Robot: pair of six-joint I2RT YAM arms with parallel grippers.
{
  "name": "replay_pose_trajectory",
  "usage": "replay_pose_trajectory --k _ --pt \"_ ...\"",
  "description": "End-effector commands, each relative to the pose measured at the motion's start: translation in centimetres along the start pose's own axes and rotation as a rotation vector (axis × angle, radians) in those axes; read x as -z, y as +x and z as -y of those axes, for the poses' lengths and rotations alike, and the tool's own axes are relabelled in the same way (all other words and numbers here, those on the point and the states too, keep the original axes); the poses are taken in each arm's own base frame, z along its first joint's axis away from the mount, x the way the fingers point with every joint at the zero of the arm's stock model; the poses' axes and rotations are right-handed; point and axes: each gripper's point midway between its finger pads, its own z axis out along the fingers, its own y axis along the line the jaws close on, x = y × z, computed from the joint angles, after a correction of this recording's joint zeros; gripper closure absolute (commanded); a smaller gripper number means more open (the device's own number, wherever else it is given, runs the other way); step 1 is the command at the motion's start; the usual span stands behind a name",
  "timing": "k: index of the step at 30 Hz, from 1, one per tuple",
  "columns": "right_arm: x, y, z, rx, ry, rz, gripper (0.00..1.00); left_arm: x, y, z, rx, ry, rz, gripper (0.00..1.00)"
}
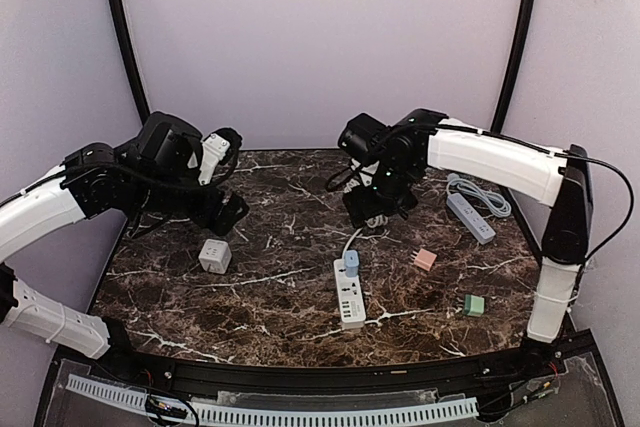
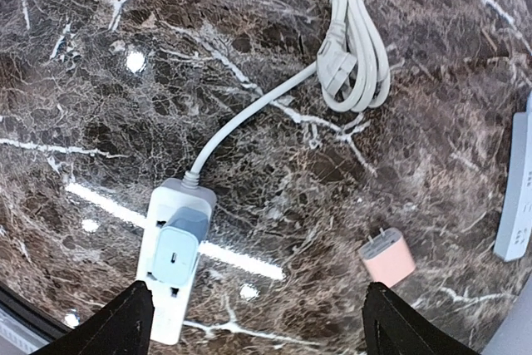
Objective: Insert the plug
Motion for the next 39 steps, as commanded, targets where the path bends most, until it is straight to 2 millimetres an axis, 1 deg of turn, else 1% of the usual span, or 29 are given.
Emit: replay_pose_trajectory --k 1,5,6,9,14,17,19,20,28,30,35,39 --pt "0.1 -2.0 1.1 0.175 -0.005 0.149 0.14 1.0 0.0 -1.1 0.008 -0.035 0.004 0.01" --pt "-0.4 -1.5 1.1 0.272 -0.087 0.182 0.16 1.3 -0.5 -1.5 0.011 -0.058 0.022 0.01" --pt "-0.9 -1.0 1.2 0.298 -0.106 0.176 0.17 1.3 -0.5 -1.6 0.009 -0.063 0.023 0.01" --pt "-1.6 -0.2 1.6 0.369 -0.174 0.170 0.16 1.3 -0.7 -1.7 0.012 -0.071 0.031 0.01" --pt "-3.4 0.6 3.4 0.437 -0.211 0.133 0.12 0.9 -1.0 -1.4 0.017 -0.058 0.033 0.01" --pt "-4.6 1.9 4.5 0.501 -0.201 0.087 0.06 0.4 -1.3 -1.0 0.007 -0.046 0.028 0.01" --pt "-5.4 2.8 5.6 0.519 -0.183 0.058 0.02 0.1 -1.6 -0.8 -0.001 -0.044 0.023 0.01" --pt "-5.8 3.3 6.1 0.519 -0.179 0.041 0.02 0.1 -2.0 -0.7 -0.006 -0.042 0.027 0.01" --pt "-7.6 7.1 10.1 0.520 -0.150 -0.049 0.05 -1.2 -2.7 0.1 -0.027 -0.025 0.005 0.01" --pt "-7.9 7.6 10.9 0.516 -0.144 -0.057 0.07 -1.5 -3.0 0.5 -0.031 -0.013 0.002 0.01" --pt "-8.9 8.3 11.7 0.541 -0.149 -0.051 0.11 -2.3 -3.7 1.2 -0.050 0.008 -0.006 0.01" --pt "-9.6 8.5 12.2 0.544 -0.161 -0.047 0.14 -3.0 -4.2 1.6 -0.063 0.016 -0.013 0.01"
